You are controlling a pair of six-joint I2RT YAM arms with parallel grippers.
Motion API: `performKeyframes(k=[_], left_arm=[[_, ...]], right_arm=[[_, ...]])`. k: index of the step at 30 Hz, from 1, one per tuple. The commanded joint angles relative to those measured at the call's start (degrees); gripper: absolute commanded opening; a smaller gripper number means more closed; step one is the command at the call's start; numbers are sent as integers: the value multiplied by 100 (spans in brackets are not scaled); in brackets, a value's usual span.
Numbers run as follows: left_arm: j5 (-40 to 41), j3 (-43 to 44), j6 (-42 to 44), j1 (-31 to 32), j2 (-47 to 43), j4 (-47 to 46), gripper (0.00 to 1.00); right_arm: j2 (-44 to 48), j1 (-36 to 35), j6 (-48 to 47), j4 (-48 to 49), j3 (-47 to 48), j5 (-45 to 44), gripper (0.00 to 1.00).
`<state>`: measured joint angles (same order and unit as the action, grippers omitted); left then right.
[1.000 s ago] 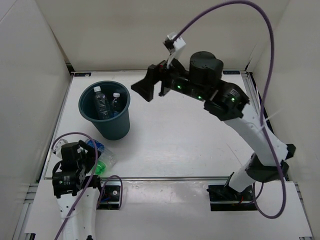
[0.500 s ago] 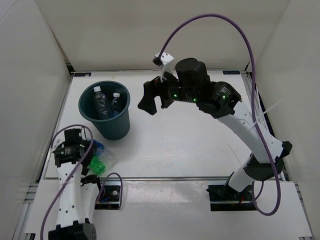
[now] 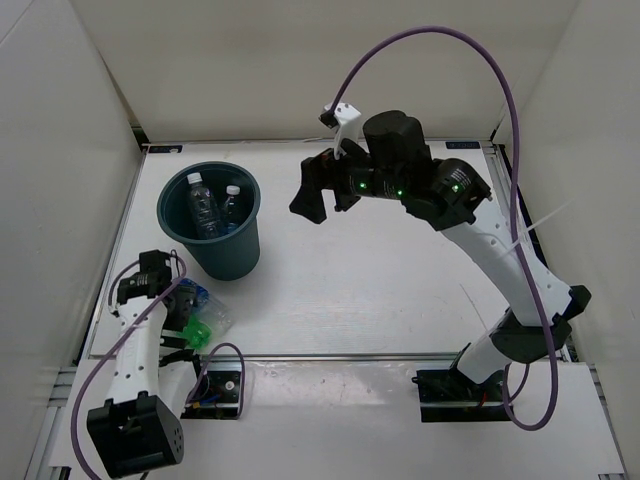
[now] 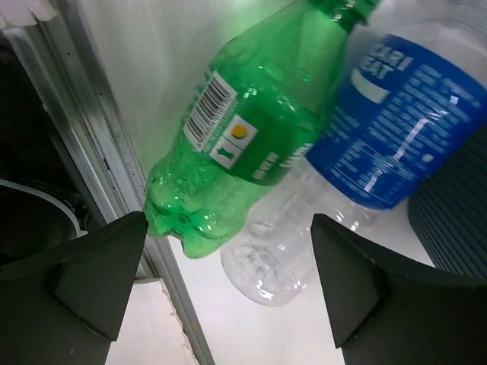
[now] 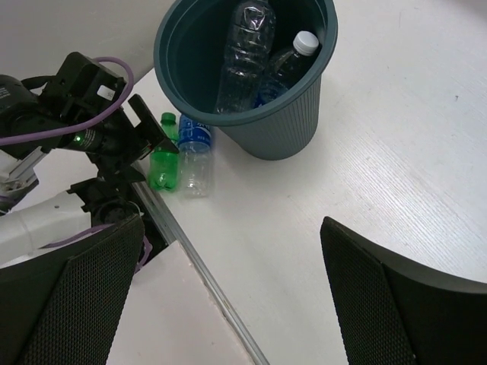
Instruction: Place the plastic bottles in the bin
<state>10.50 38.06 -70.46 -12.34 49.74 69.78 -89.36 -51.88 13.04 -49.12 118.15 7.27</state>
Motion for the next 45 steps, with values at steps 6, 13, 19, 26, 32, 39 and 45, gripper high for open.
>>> performKeyframes(k=[6,13,19,26,32,39,45], left_arm=[[-162,-422,-328,-41,396,-385,100],[-444,-642,-381,-155,458,-790,88],[-312,-178,-521,-155,222,-309,66],[381,1746,-1128,-155,-447,958,60],[1067,3459,-866,-155,-333,855,60],[445,3524,989,-50,114,-2159,62],[777,4147,1938,881,1221,-2636,63]], right_arm=[[323,29,-56,87,-117,-225,100],[376,81,-108,-18,-117,-419,100],[376,257,5,-71,-64,-419,100],[376,415,59,-124,42,-243,100],[323,415,59,-177,42,-191,100],[323,530,120,-177,94,-15,100],[323,530,120,-177,94,-15,100]])
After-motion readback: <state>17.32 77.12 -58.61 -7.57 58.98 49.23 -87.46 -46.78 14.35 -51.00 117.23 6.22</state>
